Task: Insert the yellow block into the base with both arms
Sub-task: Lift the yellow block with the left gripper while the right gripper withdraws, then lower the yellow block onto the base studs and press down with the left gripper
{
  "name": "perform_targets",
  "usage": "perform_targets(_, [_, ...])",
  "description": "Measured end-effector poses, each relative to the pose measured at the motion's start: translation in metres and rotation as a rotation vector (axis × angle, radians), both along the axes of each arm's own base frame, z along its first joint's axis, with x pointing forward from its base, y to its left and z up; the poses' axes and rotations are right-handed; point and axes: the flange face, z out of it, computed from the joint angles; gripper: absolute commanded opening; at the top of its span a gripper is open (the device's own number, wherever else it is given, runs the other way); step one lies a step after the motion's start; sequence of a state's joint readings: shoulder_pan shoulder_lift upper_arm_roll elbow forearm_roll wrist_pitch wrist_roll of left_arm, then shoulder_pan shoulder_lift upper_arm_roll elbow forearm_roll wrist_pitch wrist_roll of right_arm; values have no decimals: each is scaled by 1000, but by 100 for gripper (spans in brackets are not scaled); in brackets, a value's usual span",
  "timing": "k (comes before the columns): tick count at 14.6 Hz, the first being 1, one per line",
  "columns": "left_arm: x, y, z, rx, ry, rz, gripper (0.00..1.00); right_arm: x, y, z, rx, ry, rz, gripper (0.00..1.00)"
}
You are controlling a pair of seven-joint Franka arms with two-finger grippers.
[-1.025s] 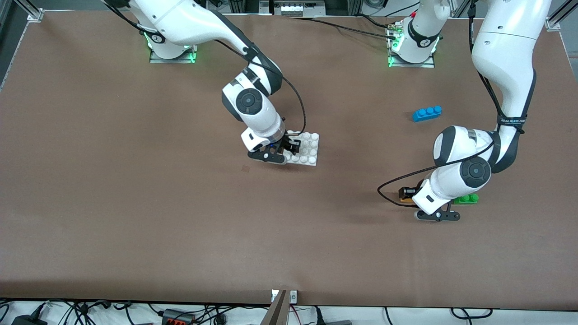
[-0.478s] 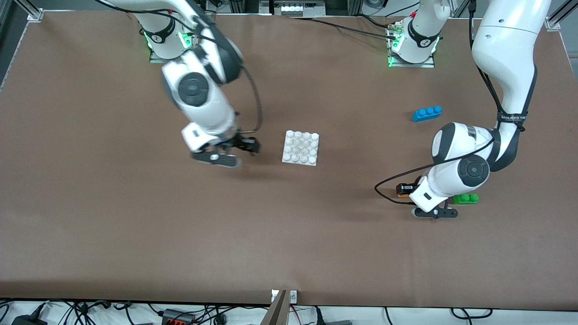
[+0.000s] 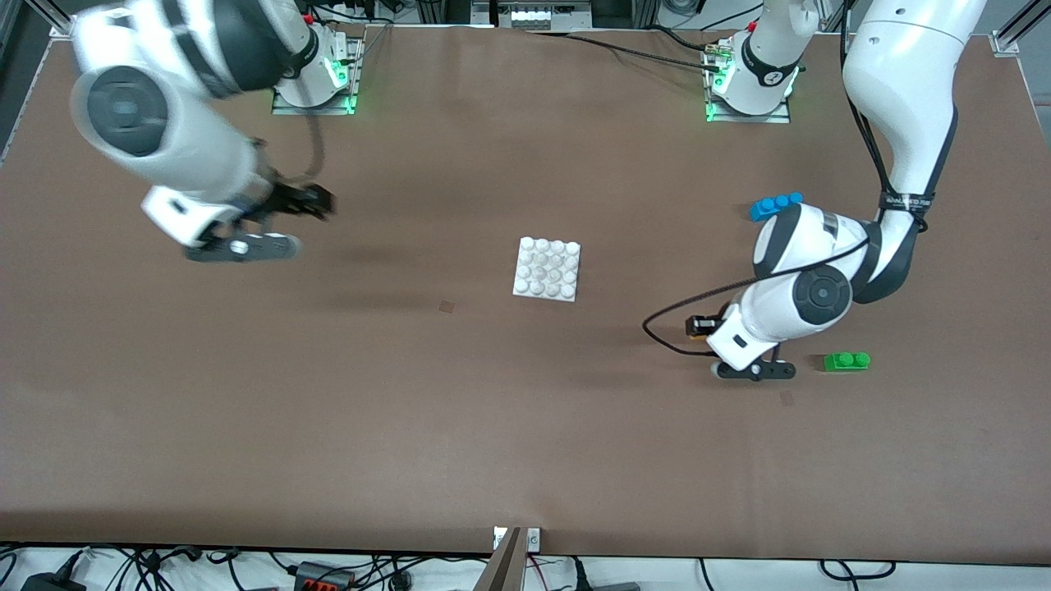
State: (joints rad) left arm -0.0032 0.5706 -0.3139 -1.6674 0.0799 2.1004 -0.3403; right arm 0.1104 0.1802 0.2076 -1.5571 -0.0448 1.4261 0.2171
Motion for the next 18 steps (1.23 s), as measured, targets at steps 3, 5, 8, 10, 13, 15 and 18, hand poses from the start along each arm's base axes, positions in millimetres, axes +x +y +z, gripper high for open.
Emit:
perform_targets(3, [-13, -45, 13, -28, 18, 13, 71, 10, -77, 22, 32, 58, 5, 100])
perform_targets(5, [-36, -91, 18, -41, 65, 3, 70, 20, -114, 34, 53, 5, -18, 100])
perform_targets(8, [-64, -145, 3, -53, 103, 4, 70, 24, -145, 62, 27, -108, -63, 100])
perform_targets(10, [-74, -168, -8, -54, 99, -9, 66, 24, -171, 78, 8, -191, -111, 100])
perform_targets(13, [-95, -205, -14, -17, 64, 50, 66, 18, -201, 75, 10, -274, -161, 100])
perform_targets(15, [-115, -234, -17, 15, 35, 20, 66, 1, -204, 75, 28, -292, -169, 100])
perform_targets(18, [-132, -253, -25, 22, 41, 5, 66, -11, -201, 76, 46, -295, -158, 100])
